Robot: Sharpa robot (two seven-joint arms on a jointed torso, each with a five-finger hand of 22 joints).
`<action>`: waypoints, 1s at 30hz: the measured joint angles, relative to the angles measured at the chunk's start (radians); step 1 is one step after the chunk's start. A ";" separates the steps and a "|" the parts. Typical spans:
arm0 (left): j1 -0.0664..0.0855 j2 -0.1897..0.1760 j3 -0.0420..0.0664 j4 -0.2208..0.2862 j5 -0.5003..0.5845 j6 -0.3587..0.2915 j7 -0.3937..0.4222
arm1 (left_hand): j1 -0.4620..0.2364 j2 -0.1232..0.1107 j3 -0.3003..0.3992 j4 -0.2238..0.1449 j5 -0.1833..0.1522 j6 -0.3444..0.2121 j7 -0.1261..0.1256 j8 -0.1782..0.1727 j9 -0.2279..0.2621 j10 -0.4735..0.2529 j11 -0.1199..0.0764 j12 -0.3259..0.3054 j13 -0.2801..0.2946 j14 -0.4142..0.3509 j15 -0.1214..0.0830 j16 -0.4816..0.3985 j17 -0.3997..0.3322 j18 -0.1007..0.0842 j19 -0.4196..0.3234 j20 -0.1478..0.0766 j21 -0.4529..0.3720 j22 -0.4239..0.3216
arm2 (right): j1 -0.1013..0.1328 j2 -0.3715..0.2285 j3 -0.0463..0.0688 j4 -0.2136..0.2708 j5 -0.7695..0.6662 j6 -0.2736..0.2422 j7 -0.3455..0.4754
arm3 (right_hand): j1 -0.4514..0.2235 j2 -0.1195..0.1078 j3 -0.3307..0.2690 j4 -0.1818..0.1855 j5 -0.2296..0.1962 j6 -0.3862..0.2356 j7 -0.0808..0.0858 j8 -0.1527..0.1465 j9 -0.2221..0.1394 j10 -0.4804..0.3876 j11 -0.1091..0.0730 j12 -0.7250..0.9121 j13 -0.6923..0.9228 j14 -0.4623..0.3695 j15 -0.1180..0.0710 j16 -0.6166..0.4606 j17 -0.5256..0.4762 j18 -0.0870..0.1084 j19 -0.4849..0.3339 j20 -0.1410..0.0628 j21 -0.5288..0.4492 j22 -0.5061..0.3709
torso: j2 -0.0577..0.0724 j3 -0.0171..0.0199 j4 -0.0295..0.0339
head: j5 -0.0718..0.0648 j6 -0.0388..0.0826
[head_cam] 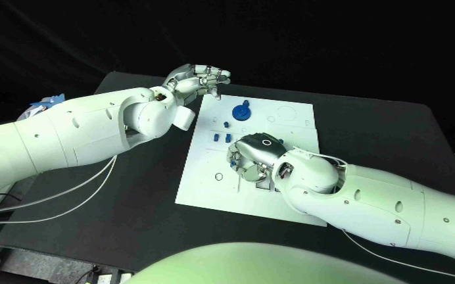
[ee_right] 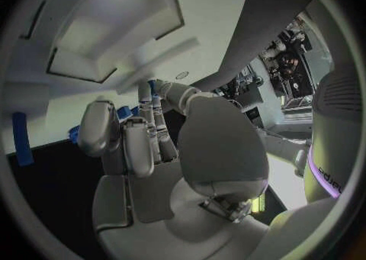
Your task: Assemble the parts on the task board
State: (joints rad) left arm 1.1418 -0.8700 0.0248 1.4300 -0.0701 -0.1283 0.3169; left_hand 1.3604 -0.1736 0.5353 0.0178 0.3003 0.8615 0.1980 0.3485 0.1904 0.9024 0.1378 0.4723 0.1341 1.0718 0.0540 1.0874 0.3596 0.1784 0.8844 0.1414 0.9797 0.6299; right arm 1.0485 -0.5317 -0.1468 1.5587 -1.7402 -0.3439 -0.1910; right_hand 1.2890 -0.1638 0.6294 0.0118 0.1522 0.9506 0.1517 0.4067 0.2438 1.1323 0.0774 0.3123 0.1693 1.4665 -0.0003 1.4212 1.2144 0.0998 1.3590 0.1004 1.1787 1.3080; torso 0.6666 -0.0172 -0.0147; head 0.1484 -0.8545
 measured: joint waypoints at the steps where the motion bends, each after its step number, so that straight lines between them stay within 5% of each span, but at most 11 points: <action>1: 0.000 0.000 0.000 0.000 0.000 0.000 0.000 | 0.000 0.000 0.000 0.000 0.000 0.000 0.000 0.000 0.000 0.000 0.000 0.000 0.000 0.000 0.000 0.000 0.000 0.000 0.000 0.000 0.000 0.000 | 0.000 0.000 0.000 -0.001 0.000 0.000 0.000 | -0.004 -0.004 -0.002 0.002 0.000 -0.015 0.005 -0.009 -0.003 -0.009 0.005 -0.006 -0.001 0.000 0.000 0.000 0.001 0.000 0.000 0.000 -0.004 0.000 | 0.000 0.0000 0.0000 | 0.000 0.000; 5: 0.000 0.000 0.000 0.000 0.000 0.000 -0.001 | 0.000 0.000 0.000 0.000 0.000 0.000 0.000 0.000 0.000 -0.002 -0.002 0.000 0.000 0.000 0.000 0.000 0.000 0.000 0.000 0.000 0.000 0.000 | -0.001 0.000 -0.001 -0.001 0.001 -0.003 0.002 | -0.026 -0.026 -0.012 0.011 0.001 -0.097 0.029 -0.060 -0.025 -0.052 0.024 -0.017 0.000 0.000 0.022 -0.006 -0.019 0.000 -0.015 0.015 -0.025 0.000 | 0.000 0.0001 0.0000 | -0.001 0.002; 9: 0.000 0.000 0.000 -0.001 0.000 0.000 -0.003 | 0.000 0.000 0.000 0.000 0.000 0.000 0.000 0.000 0.001 -0.004 -0.004 0.000 0.000 0.000 0.000 0.000 -0.001 0.000 0.000 0.000 0.000 0.000 | -0.001 -0.011 -0.002 0.006 0.002 -0.014 0.002 | -0.039 -0.039 -0.029 0.009 0.001 -0.145 0.026 -0.090 -0.035 -0.100 0.030 -0.054 -0.029 0.000 0.022 -0.016 -0.037 0.000 -0.025 0.025 -0.053 0.000 | 0.000 0.0002 0.0000 | -0.003 0.004; 16: 0.000 -0.001 0.000 -0.002 0.000 0.001 -0.005 | 0.000 0.000 0.000 0.000 0.000 0.000 0.000 0.000 0.001 -0.004 -0.004 0.000 0.000 0.000 0.000 0.000 -0.001 0.000 0.000 0.000 0.000 0.000 | 0.004 -0.087 -0.002 0.059 0.003 -0.034 -0.009 | -0.037 -0.048 -0.041 0.011 0.001 -0.146 0.026 -0.092 -0.033 -0.110 0.039 -0.049 -0.024 0.000 0.022 -0.016 -0.043 0.000 -0.027 0.027 -0.058 0.000 | 0.000 0.0003 0.0000 | -0.007 0.009; 23: 0.000 -0.004 0.000 -0.004 0.000 0.001 -0.007 | 0.000 0.000 0.000 0.000 0.000 0.000 0.000 0.000 0.001 -0.004 -0.004 0.000 0.000 0.000 0.000 0.000 -0.001 0.000 0.000 0.000 0.000 0.000 | 0.054 -0.201 0.016 0.134 0.020 -0.044 -0.024 | -0.041 -0.052 -0.050 0.020 0.001 -0.122 0.027 -0.085 -0.028 -0.110 0.039 -0.044 -0.024 0.000 0.022 -0.016 -0.039 0.000 -0.027 0.027 -0.058 0.000 | -0.001 0.0003 -0.0029 | -0.018 0.016; 30: 0.000 -0.005 0.000 -0.004 0.000 0.002 -0.008 | 0.000 0.000 0.000 0.000 0.000 0.000 0.000 0.000 0.001 -0.004 -0.004 0.000 0.000 0.000 0.000 0.000 -0.001 0.000 0.000 0.000 0.000 0.000 | 0.097 -0.279 0.025 0.141 0.051 -0.028 -0.031 | -0.050 -0.072 -0.113 0.033 0.020 -0.130 0.019 -0.090 -0.028 -0.180 0.035 -0.044 -0.035 -0.009 0.031 -0.037 -0.089 0.000 -0.066 0.033 -0.134 -0.023 | -0.003 0.0008 -0.0061 | -0.030 0.023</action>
State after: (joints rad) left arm 1.1417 -0.8746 0.0244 1.4257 -0.0704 -0.1265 0.3087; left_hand 1.3604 -0.1736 0.5353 0.0178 0.3003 0.8615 0.1980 0.3485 0.1911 0.8988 0.1341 0.4722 0.1342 1.0719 0.0540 1.0874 0.3585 0.1783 0.8844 0.1414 0.9798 0.6301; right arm 1.1455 -0.8104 -0.1215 1.6995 -1.6894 -0.3715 -0.2221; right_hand 1.2388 -0.2363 0.5161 0.0453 0.1726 0.8208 0.1708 0.3168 0.2162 0.9524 0.1120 0.2685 0.1339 1.4570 0.0309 1.3842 1.1257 0.1001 1.2934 0.1338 1.0443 1.2849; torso 0.6640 -0.0164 -0.0208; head 0.1183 -0.8312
